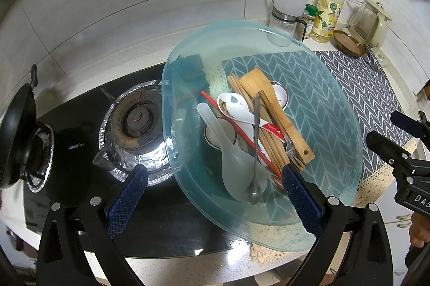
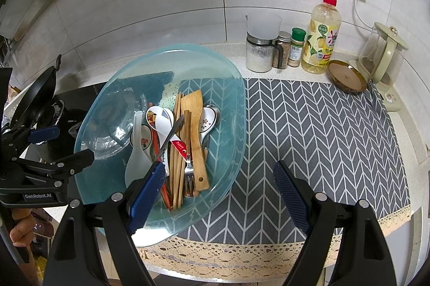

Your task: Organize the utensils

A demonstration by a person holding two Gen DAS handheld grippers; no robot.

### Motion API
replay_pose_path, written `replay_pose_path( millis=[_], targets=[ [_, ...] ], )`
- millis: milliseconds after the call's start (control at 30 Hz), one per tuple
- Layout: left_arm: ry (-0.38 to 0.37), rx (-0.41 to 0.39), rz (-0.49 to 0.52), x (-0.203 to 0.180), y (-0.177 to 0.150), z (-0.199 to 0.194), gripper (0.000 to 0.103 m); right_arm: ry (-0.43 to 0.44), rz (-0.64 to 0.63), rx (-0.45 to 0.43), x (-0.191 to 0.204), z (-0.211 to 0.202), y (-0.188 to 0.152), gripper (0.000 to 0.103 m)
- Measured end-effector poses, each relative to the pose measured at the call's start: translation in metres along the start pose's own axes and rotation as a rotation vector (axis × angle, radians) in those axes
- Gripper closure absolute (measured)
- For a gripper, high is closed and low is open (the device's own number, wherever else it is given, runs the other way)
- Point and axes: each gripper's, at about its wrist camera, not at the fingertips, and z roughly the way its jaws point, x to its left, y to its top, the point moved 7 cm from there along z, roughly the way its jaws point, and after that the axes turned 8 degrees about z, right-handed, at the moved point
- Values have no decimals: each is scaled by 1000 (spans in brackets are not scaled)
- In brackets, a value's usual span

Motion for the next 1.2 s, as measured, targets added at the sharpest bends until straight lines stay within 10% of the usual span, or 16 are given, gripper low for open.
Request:
replay_pose_path(
  millis=[1200],
  targets=[
    [1, 4, 13, 0, -2, 0, 4, -3, 1, 1, 3, -1, -1, 23]
  ],
)
